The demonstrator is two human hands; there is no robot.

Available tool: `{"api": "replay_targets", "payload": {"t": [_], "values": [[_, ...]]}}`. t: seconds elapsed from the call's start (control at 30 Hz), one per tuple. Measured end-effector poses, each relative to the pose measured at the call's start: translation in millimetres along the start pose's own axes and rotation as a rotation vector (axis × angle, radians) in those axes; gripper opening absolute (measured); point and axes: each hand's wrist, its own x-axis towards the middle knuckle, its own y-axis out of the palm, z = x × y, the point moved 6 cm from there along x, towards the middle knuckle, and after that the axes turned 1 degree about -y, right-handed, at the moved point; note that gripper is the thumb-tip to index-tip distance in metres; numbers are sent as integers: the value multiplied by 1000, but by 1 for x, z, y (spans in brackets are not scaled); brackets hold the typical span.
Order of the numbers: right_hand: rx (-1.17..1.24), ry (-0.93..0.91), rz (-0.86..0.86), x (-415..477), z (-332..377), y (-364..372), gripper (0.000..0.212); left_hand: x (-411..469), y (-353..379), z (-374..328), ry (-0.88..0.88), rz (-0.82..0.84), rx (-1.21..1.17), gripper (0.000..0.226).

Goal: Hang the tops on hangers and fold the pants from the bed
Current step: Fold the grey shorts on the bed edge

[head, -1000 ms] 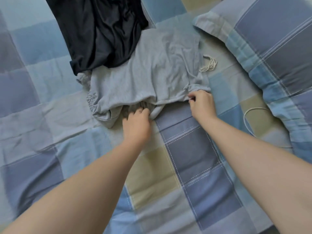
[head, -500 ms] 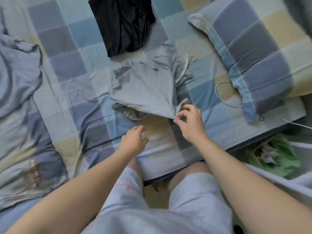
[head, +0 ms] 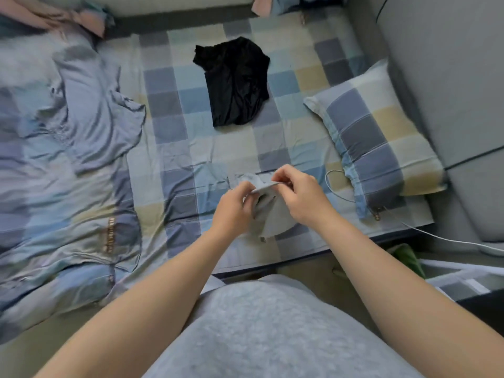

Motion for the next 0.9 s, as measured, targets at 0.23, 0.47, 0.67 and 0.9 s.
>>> {"api": "replay_targets", "payload": {"t": [0.23, 0.47, 0.67, 0.9], "values": [[99, -38, 45, -13, 50, -9, 22, -14, -78, -20, -3, -91, -286, 26], [67, 116, 77, -30, 59, 25, 20, -26, -163, -30, 154, -123, -349, 23], [593, 190, -92, -40, 100, 63, 12, -31, -214, 5, 127, -156, -314, 25], [714, 140, -56, -23, 184, 102, 28, -51, -260, 24, 192, -139, -261, 14]]}}
